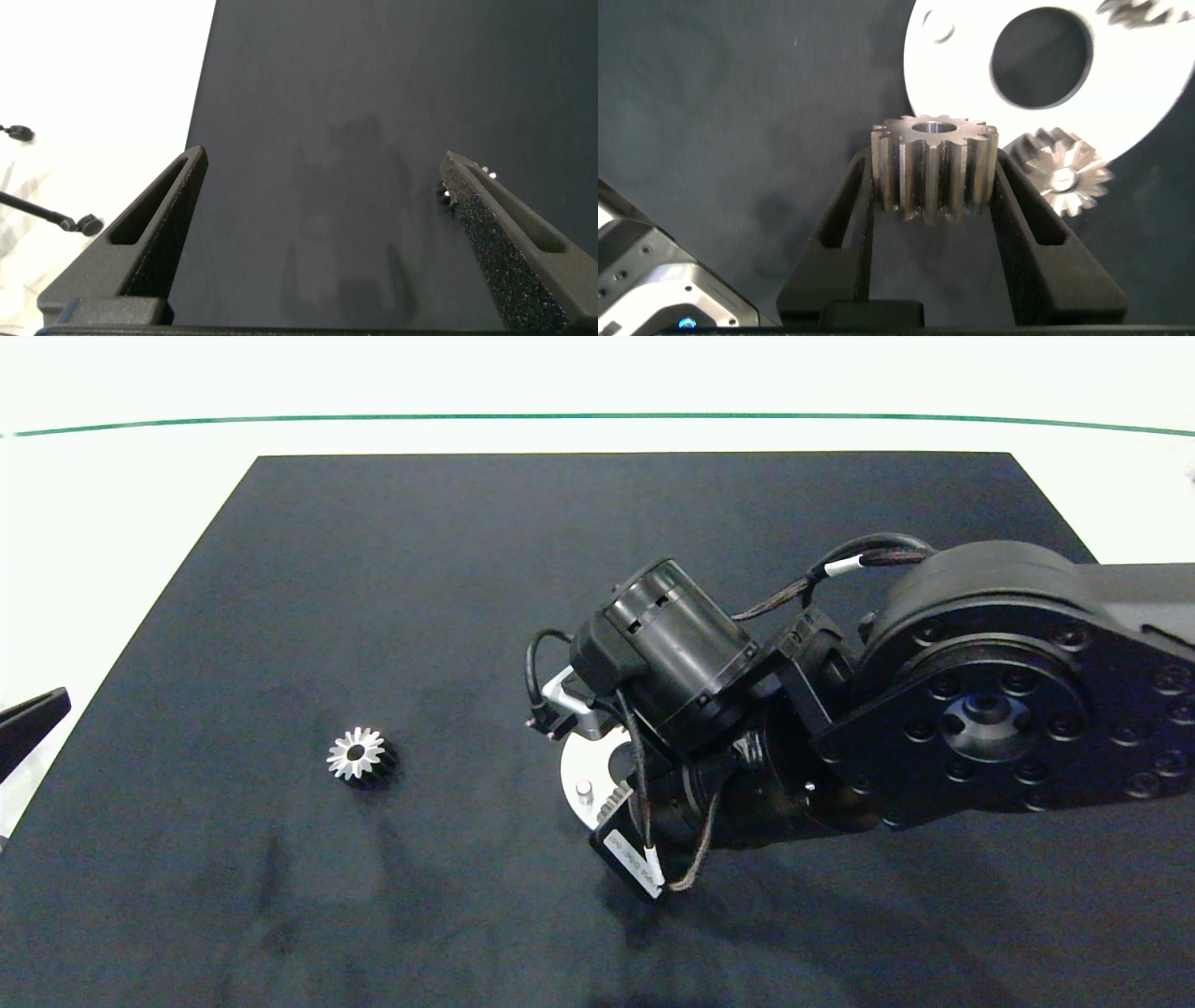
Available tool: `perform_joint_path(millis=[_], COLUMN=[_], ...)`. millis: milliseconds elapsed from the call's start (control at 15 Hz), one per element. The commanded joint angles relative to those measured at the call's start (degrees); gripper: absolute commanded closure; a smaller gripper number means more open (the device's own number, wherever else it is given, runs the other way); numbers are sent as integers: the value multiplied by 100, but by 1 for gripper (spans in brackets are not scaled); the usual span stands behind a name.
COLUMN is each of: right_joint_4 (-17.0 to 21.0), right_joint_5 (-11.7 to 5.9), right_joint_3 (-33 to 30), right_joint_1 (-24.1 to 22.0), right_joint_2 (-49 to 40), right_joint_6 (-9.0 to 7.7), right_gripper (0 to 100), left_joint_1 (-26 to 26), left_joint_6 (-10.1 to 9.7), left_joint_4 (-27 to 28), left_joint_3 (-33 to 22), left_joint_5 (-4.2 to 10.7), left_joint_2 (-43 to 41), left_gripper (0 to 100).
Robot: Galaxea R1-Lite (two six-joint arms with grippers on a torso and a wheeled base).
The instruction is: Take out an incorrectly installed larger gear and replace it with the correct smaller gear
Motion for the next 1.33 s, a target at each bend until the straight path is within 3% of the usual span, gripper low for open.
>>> perform_joint_path(millis=[67, 533, 800, 1333], right_joint_4=[25, 201, 842, 869], right_joint_5=[-8, -8, -8, -87], right_joint_3=[317, 818, 625, 713], right_joint_1=[177, 203, 194, 168], right_joint_2=[26, -62, -53, 9], right_joint_6=[-13, 4, 31, 101], right_gripper=[78, 78, 78, 78], left_joint_1=[3, 12, 12, 12], left_joint_6=[5, -30, -47, -56], left_joint_4=[-8, -8, -8, -17], left_joint_3=[1, 1, 1, 1], left_joint_5=[-3, -3, -3, -3], left_joint_2=[8, -1, -1, -10], left_gripper=[0, 0, 0, 0])
